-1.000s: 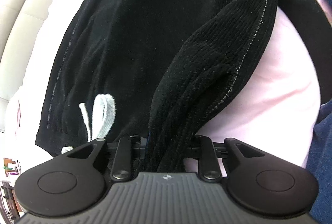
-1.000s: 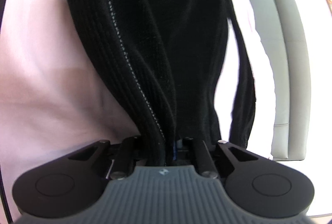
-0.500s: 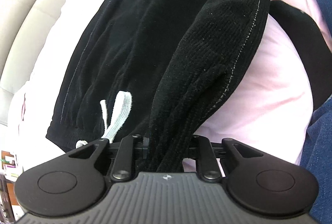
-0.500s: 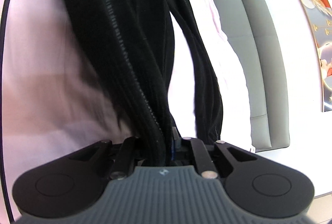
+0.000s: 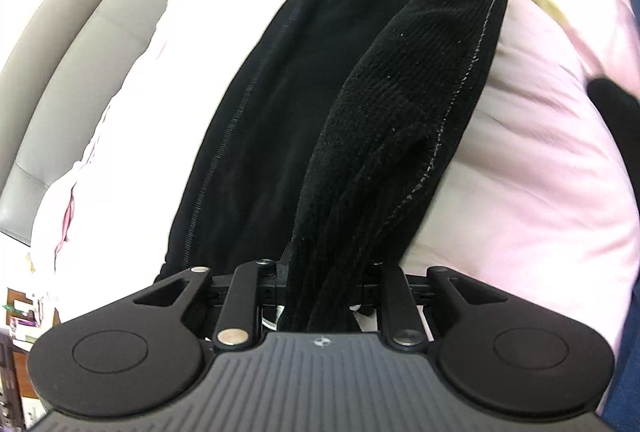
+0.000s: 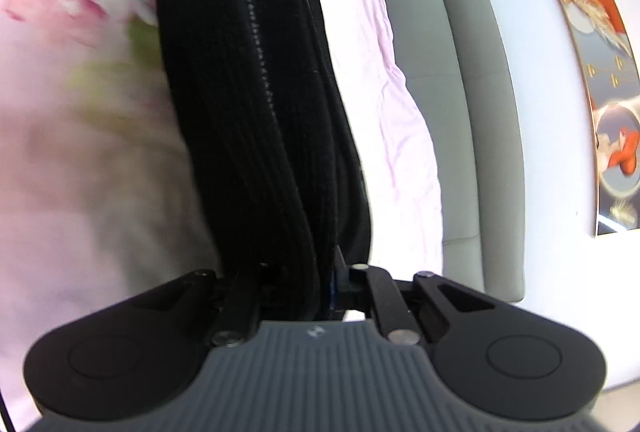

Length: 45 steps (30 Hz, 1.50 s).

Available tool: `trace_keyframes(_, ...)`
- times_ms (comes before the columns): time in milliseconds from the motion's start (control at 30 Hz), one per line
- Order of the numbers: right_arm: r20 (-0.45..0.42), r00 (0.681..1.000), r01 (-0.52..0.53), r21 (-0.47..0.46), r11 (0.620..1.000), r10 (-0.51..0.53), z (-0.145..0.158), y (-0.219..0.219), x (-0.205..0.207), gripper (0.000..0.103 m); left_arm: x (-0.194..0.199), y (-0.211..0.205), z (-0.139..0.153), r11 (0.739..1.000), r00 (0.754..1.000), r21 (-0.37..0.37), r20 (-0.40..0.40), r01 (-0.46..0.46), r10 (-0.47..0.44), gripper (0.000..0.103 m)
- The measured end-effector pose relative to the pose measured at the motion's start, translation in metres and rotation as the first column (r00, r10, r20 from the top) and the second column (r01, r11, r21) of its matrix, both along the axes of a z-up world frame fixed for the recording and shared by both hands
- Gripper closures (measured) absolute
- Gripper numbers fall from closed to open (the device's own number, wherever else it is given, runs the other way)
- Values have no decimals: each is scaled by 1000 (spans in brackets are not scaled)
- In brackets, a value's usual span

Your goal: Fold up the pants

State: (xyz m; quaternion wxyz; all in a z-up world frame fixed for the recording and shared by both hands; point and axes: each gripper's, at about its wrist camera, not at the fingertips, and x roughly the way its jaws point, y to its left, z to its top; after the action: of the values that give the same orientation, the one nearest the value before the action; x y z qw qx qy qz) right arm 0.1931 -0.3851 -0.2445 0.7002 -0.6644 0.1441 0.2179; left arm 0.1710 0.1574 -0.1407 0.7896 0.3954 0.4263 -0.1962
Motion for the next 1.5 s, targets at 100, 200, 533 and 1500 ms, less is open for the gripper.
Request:
trace_keyframes(100, 3, 1000, -14, -28, 999, 15, 9, 10, 26, 98, 32, 9, 5, 1000, 999, -3, -51, 6, -7, 81)
trace_keyframes(200, 1, 999, -43, -64, 997, 43, 17, 24, 59, 97, 67, 16, 5, 1000, 994, 15, -110, 19, -18, 81)
trace_keyframes(533, -175, 977, -159, -232, 960, 120, -10, 89, 166, 97, 193, 50, -33, 1000, 927, 15, -373, -24, 28, 78)
trace_keyframes(1500, -304, 941, 172, 54, 984, -148, 4, 30, 161, 58, 221, 113, -64, 974, 918, 42, -329, -222, 223, 29)
